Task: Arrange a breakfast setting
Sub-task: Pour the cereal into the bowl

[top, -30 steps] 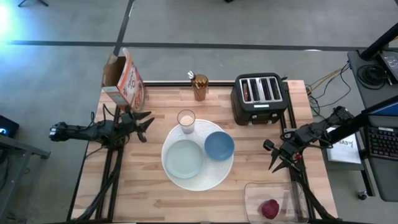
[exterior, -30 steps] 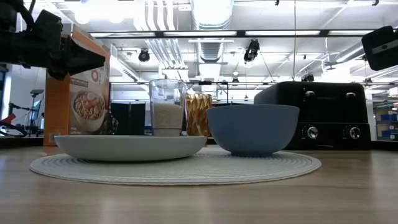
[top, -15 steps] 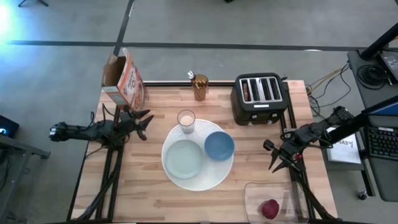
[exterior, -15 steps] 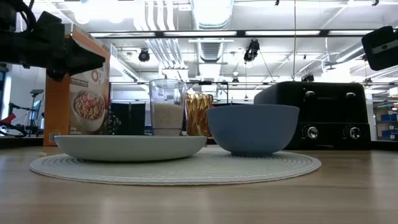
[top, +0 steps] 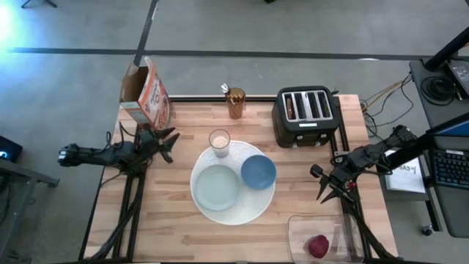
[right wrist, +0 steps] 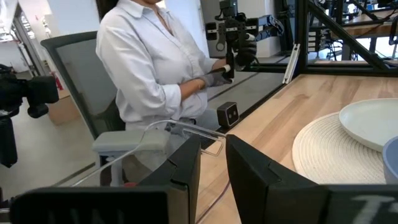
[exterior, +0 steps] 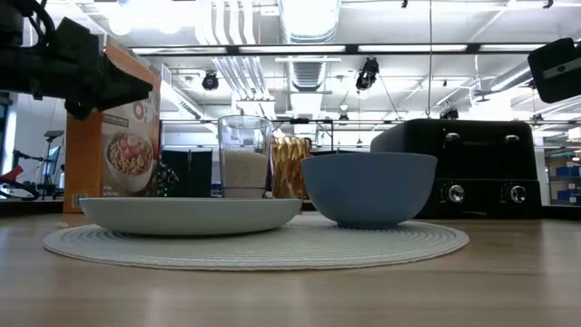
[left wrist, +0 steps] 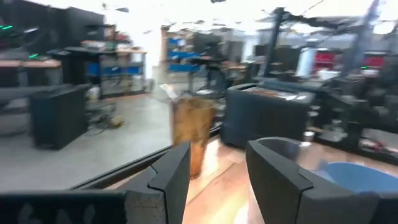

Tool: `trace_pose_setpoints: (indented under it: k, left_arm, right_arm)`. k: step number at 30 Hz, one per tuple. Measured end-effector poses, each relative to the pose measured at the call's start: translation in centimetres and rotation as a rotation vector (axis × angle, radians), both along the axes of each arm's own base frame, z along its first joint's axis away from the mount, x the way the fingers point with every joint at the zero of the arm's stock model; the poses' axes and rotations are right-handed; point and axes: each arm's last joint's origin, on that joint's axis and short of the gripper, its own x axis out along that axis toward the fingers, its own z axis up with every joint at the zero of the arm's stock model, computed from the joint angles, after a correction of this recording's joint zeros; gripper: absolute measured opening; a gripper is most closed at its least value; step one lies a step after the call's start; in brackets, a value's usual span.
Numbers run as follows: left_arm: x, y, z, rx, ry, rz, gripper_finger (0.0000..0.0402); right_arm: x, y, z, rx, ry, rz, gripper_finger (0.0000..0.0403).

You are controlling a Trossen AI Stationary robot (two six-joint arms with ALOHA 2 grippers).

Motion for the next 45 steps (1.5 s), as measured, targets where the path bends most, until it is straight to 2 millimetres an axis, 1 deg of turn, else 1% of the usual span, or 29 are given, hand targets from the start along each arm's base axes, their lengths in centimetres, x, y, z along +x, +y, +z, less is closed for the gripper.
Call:
trace_pose_setpoints:
  k: [4,8,12,15,17,25,29,32,34,41,45]
  left_arm:
    - [-0.2,0.2,-0.2,-0.028,0.001,0.086,0.014]
    - [0.0,0.0,-0.3,-0.029,0.009,0.021,0.014]
    - [-0.1,0.1,-0.3,-0.04,0.002,0.037,0.014]
    - [-0.2,0.2,-0.3,-0.123,-0.057,0.09,0.014]
    - [-0.3,0.2,-0.2,-0.163,-0.057,0.098,0.014]
    - [-0.2,0.2,-0.3,-0.168,-0.018,0.085,0.014]
    - [0.0,0.0,-0.4,-0.213,-0.038,0.022,0.014]
    - [0.1,-0.2,0.2,-0.258,-0.065,-0.074,0.014]
    - [0.1,-0.2,0.7,-0.275,-0.081,-0.098,0.014]
    - [0.5,-0.3,2.0,-0.334,-0.09,-0.097,0.014]
    - [1.1,-0.3,3.1,-0.441,-0.105,-0.072,0.014]
  right_arm:
    - [0.0,0.0,0.0,0.0,0.0,0.0,0.0068]
    - [0.0,0.0,0.0,0.0,0.0,0.0,0.0068]
    - [0.0,0.0,0.0,0.0,0.0,0.0,0.0068]
    - [0.0,0.0,0.0,0.0,0.0,0.0,0.0068]
    - [0.0,0.0,0.0,0.0,0.0,0.0,0.0068]
    - [0.0,0.0,0.0,0.0,0.0,0.0,0.0068]
    - [0.0,0.0,0.0,0.0,0.0,0.0,0.0068]
    - [0.0,0.0,0.0,0.0,0.0,0.0,0.0068]
    - [0.0,0.0,0.0,0.0,0.0,0.0,0.0068]
    - [0.0,0.0,0.0,0.0,0.0,0.0,0.0068]
    - [0.0,0.0,0.0,0.0,0.0,0.0,0.0068]
